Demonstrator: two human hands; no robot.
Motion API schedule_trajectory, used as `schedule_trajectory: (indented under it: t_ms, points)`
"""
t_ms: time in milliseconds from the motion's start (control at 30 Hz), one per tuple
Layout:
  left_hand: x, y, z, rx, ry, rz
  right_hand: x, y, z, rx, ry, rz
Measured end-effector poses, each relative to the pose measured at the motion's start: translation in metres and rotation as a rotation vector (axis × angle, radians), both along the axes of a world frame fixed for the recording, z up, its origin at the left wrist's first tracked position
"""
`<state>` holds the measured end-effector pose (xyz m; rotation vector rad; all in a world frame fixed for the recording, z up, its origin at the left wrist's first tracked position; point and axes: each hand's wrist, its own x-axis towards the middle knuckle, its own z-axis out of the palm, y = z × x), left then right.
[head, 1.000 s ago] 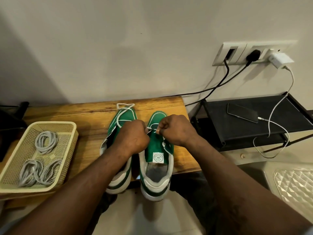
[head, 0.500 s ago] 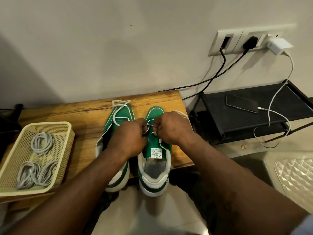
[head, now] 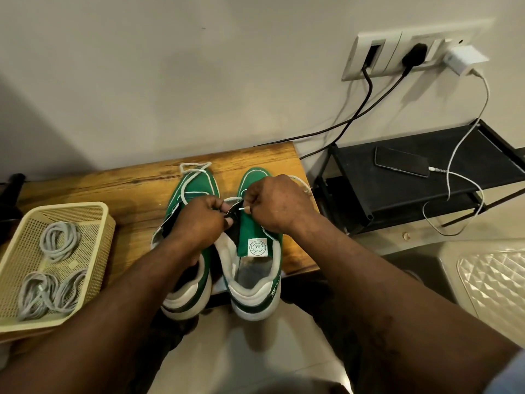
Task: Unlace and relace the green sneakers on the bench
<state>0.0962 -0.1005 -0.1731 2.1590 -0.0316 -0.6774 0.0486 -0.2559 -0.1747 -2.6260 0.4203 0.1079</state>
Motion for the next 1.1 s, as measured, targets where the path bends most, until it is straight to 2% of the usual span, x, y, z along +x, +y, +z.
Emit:
schedule_trajectory:
  t_ms: [367, 800, 1100]
  points:
    - [0.002, 0.000, -0.002, -0.046, 0.050, -0.026, -0.002, 0.015, 0.002, -0.134, 0.032, 0.040]
    - [-0.001, 0.001, 0.001, -0.015, 0.005, -0.062, -0.001, 0.012, 0.002, -0.074, 0.063, 0.019]
    - [0.001, 0.001, 0.001, -0.036, 0.051, -0.045, 0.000, 0.016, -0.004, -0.131, 0.035, 0.011]
